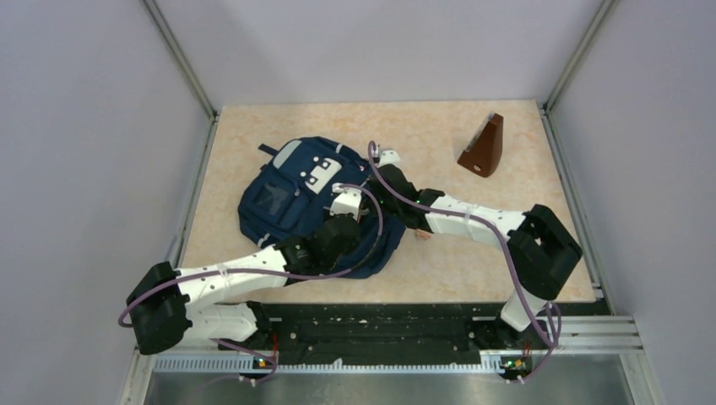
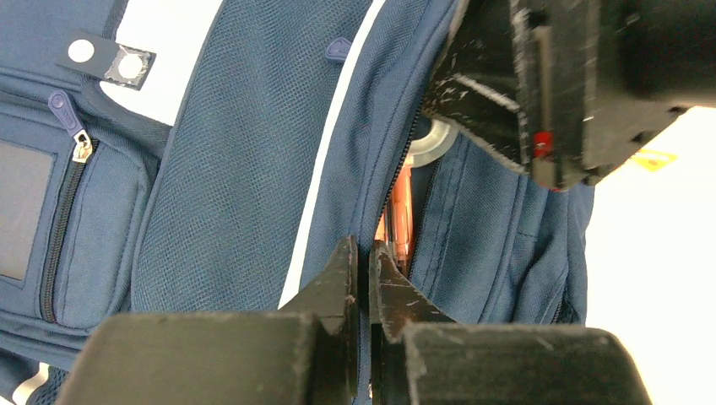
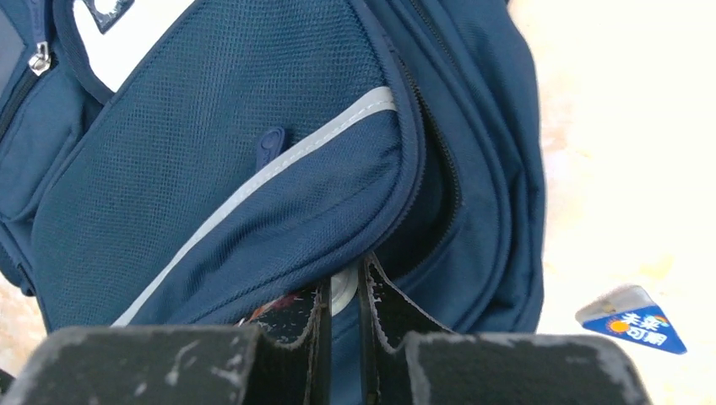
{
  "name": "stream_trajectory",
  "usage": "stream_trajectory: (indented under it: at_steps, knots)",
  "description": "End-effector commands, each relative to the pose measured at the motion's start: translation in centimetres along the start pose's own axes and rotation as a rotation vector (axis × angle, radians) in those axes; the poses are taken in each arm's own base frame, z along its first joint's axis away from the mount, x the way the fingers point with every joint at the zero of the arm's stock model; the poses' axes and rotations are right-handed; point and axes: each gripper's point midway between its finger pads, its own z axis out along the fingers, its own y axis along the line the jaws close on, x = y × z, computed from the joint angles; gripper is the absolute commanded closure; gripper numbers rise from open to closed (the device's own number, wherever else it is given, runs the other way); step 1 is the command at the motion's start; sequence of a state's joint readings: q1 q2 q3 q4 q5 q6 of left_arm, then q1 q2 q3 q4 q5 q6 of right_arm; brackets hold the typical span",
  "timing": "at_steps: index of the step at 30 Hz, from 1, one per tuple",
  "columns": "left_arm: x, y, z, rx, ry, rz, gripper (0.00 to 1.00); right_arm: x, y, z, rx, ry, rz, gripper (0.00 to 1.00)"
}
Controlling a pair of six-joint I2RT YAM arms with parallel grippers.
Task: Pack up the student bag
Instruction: Place the stationery in the student bag.
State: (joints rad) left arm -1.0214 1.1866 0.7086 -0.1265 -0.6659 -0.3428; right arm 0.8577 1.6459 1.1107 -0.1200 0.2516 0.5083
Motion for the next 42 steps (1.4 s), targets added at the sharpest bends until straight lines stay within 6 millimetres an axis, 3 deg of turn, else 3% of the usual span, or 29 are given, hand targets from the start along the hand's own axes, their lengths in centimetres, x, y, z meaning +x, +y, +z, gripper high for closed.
stream_trajectory:
  at_steps: [1,10,16,23,36,38,42]
  knots:
    - [-2.1,-0.1,-0.3,0.012,-0.077,-0.1,1.0,-2.3,3.3,0.9,-0.063,-0.068,-0.004,0.99]
    - [-2.0,-0.3,-0.5,0.037,-0.078,-0.128,1.0,-2.8,5.2,1.6,-0.129,-0.113,0.04,0.98]
    - [-1.8,-0.3,-0.6,0.043,-0.071,-0.144,1.0,-2.4,5.3,1.6,-0.151,-0.123,0.067,0.78]
    - [-1.8,0.0,-0.8,0.037,-0.068,-0.155,0.99,-2.3,4.4,0.4,-0.138,-0.137,0.067,0.66]
    - [-2.3,-0.8,-1.6,0.109,-0.075,-0.176,0.77,-2.4,2.8,-4.0,-0.158,-0.184,0.05,0.44]
    - [-2.4,-1.4,-1.8,0.149,-0.078,-0.167,0.68,-2.0,1.9,-4.5,-0.132,-0.18,0.044,0.43]
    - [-2.6,-3.3,-2.7,0.283,-0.078,-0.155,0.37,-1.1,-0.4,-5.9,-0.065,-0.188,0.036,0.41]
